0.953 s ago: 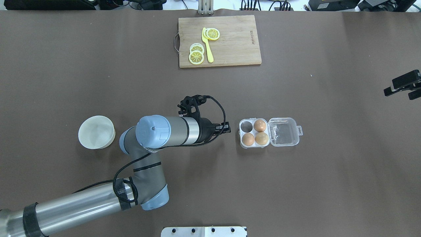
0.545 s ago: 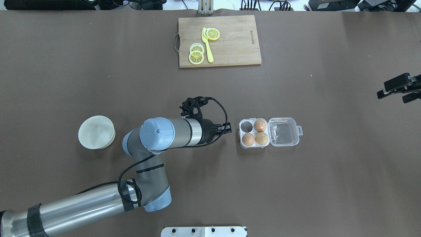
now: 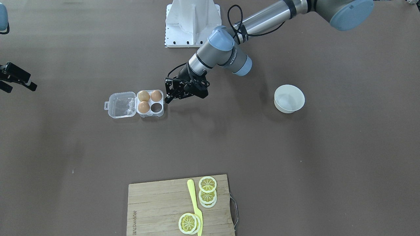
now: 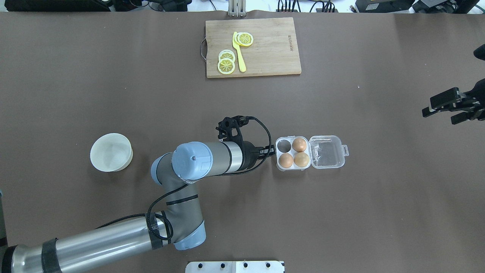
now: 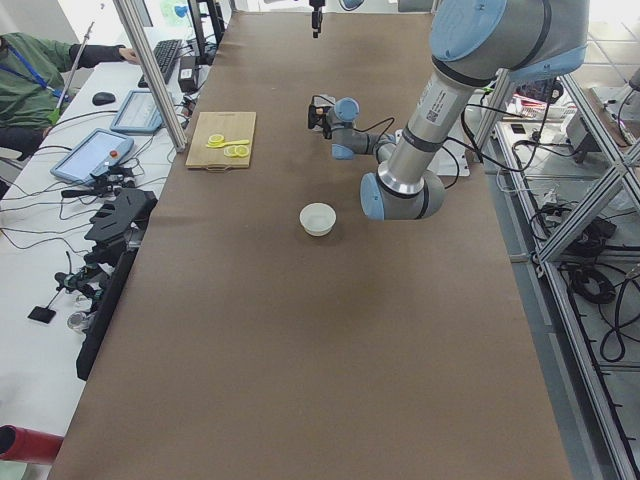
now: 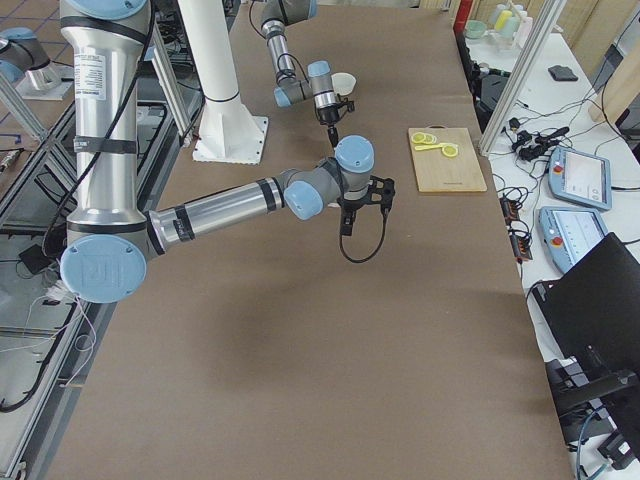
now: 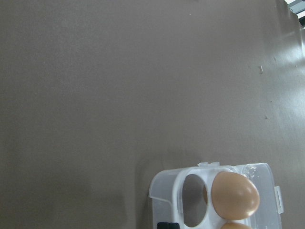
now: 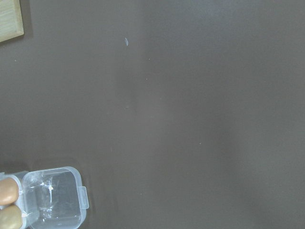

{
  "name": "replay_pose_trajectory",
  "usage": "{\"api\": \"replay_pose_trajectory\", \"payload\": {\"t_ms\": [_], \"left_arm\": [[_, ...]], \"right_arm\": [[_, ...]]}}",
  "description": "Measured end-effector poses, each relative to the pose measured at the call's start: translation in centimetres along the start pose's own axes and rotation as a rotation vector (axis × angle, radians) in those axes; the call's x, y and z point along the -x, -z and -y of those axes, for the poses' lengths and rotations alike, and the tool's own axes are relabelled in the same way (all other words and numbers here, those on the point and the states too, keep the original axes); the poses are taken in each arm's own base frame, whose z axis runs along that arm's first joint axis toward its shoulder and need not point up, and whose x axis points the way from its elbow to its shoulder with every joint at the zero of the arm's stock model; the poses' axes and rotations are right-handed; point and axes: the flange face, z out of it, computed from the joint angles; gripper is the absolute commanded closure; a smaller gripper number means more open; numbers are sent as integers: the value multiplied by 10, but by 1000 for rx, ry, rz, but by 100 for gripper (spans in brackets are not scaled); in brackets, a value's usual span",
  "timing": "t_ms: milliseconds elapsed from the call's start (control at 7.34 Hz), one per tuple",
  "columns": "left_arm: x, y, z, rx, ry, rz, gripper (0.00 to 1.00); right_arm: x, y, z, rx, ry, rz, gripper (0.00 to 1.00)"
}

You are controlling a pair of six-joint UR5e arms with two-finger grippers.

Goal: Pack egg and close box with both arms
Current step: 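Reach the right gripper toward the open lid of the egg box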

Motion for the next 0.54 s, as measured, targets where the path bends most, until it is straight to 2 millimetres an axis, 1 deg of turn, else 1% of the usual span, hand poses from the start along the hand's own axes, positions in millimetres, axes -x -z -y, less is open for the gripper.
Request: {"api": "replay_pose_trajectory", "payload": {"t_ms": [545], "left_arm": [[2,-2,-7,-1,0,5,100]], "right_arm": [[15,-17,-11,-8,10,18,1]]}}
